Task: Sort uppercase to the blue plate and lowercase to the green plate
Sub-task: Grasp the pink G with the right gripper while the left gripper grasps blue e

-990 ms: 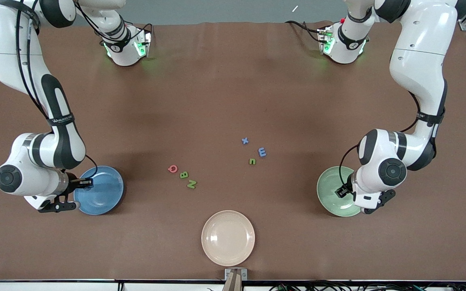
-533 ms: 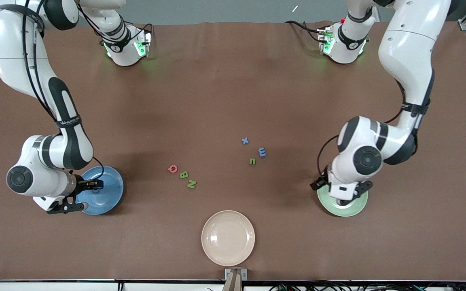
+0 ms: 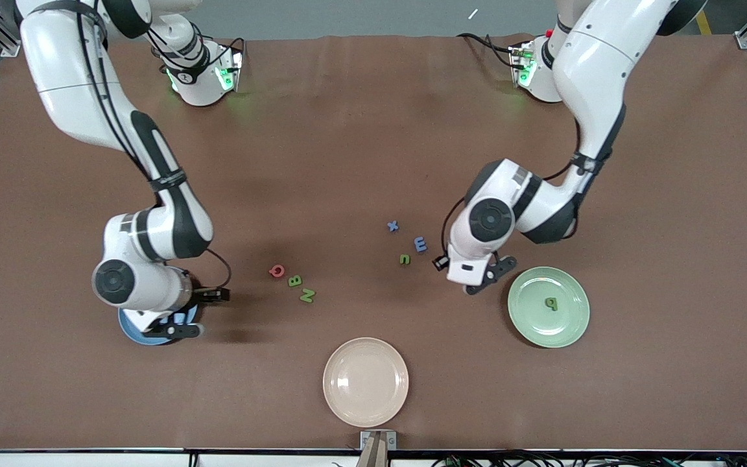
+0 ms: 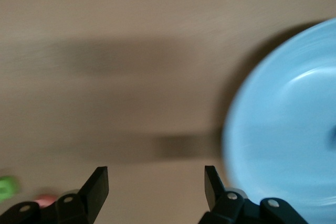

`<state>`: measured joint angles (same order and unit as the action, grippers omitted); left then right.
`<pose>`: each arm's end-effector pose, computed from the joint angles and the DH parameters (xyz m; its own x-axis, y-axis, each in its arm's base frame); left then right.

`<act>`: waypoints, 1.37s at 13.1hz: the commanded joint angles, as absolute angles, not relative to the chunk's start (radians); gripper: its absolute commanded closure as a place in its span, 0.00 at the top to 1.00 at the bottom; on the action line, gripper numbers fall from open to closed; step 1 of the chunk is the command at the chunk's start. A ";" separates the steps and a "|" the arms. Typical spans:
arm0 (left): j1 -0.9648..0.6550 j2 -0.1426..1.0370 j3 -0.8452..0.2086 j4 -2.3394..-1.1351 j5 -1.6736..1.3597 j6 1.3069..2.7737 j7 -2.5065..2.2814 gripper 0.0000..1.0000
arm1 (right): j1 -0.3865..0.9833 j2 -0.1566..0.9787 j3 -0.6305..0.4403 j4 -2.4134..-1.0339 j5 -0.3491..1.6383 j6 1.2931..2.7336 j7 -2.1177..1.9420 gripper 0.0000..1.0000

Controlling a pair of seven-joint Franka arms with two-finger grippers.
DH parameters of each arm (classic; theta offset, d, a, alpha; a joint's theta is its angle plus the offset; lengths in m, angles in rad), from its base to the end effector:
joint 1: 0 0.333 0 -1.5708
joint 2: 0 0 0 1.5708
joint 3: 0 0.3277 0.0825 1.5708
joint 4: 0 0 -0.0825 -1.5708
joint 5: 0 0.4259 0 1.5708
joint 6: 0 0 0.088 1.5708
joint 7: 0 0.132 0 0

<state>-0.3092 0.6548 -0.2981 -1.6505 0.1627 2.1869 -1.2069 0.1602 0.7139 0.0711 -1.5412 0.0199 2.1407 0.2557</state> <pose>0.5992 -0.3847 0.1935 0.8484 0.5230 -0.0822 0.5197 -0.8523 -0.0586 0.7132 0.1635 0.1813 0.9909 -0.0484 -0.1253 -0.0527 -0.9981 -0.0312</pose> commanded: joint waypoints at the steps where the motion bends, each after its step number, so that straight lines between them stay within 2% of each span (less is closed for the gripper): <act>1: -0.333 0.647 -0.296 -1.739 0.202 2.317 -1.230 0.61 | 0.217 0.693 0.095 -1.585 0.029 2.144 0.441 0.82; 3: -0.373 0.670 -0.296 -1.750 0.202 2.387 -1.287 0.57 | 0.264 0.693 0.095 -1.601 0.028 2.154 0.529 0.82; 13: -0.408 0.725 -0.296 -1.729 0.256 2.405 -1.285 0.50 | 0.293 0.696 0.098 -1.698 0.078 2.266 0.577 0.81; 16: -0.408 0.741 -0.296 -1.723 0.256 2.410 -1.284 0.36 | 0.299 0.698 0.098 -1.718 0.084 2.296 0.578 0.78; 17: -0.405 0.741 -0.296 -1.723 0.256 2.410 -1.282 0.24 | 0.299 0.698 0.098 -1.720 0.084 2.299 0.578 0.71; 18: -0.397 0.732 -0.296 -1.721 0.256 2.408 -1.281 0.05 | 0.299 0.698 0.098 -1.720 0.084 2.298 0.578 0.61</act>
<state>-0.4051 0.7249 -0.2974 -1.7308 0.2354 2.4027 -1.2761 0.2923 0.7150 0.0986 -1.6892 0.0732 2.2784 0.5621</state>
